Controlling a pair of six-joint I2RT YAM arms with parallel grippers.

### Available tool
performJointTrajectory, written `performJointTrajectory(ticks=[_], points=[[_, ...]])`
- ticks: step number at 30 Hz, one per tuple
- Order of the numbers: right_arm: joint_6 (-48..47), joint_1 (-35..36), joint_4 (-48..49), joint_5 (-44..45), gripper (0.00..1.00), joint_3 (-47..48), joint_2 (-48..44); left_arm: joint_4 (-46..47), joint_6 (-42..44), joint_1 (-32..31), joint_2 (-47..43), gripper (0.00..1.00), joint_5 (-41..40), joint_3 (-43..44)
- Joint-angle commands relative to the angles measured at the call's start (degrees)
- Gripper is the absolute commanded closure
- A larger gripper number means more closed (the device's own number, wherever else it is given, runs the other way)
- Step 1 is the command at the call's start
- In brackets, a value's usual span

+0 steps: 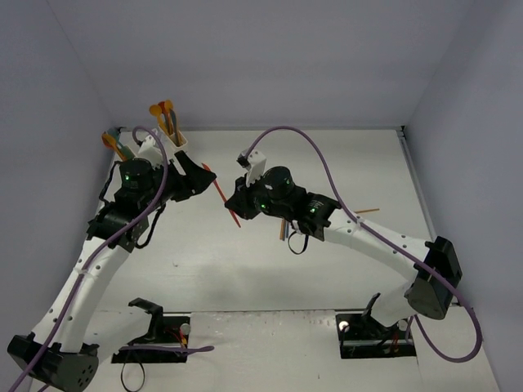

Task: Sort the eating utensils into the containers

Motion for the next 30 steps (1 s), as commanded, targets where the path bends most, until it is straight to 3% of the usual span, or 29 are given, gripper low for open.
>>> performJointTrajectory(ticks=[1,9,17,19,23,27,30], points=[[-0.6,0.2,5.4,-1.3,1.00,-0.1,-4.1,7.3,-0.7,-1.4,1.1,0.43,-3.6,1.7],[-0.5,0.1,5.4,-1.8,1.00,-0.4,-4.0,11.2,-1.3,-3.9,4.4,0.59,-4.1,2.1],[-1.0,0.2,5.4,-1.3,1.00,-0.8,-3.8,13.9,0.1,-5.2,5.1,1.00,-6.2,1.7],[-0.8,0.2,5.4,-0.7,0.91,-0.9,-3.8,14.5,1.2,-5.1,5.4,1.00,-6.8,2.0],[-0.8,0.1,5.3,0.1,0.57,-1.0,-3.9,15.2,4.5,-5.0,6.4,1.00,-7.7,2.9],[-1.1,-0.7,5.1,1.9,0.43,-2.1,-5.3,15.0,9.1,-4.3,9.4,1.00,-9.8,6.1],[-1.0,-1.7,4.6,3.8,0.39,-3.5,-6.9,15.5,14.1,-1.0,12.6,1.00,-10.7,9.3]])
